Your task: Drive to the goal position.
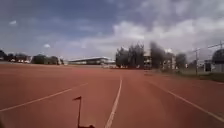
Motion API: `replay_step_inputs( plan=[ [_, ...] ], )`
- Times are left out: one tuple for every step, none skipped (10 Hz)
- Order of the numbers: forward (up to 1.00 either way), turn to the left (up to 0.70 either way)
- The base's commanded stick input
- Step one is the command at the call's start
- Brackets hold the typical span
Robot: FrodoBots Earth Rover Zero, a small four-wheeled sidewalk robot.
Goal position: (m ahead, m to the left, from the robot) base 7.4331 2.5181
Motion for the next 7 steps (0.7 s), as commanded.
replay_step_inputs(
  plan=[
    [0.7,0.0],
    [0.7,0.0],
    [0.7,0.0],
    [0.7,0.0],
    [0.7,0.0],
    [0.7,0.0],
    [0.7,0.0]
  ],
)
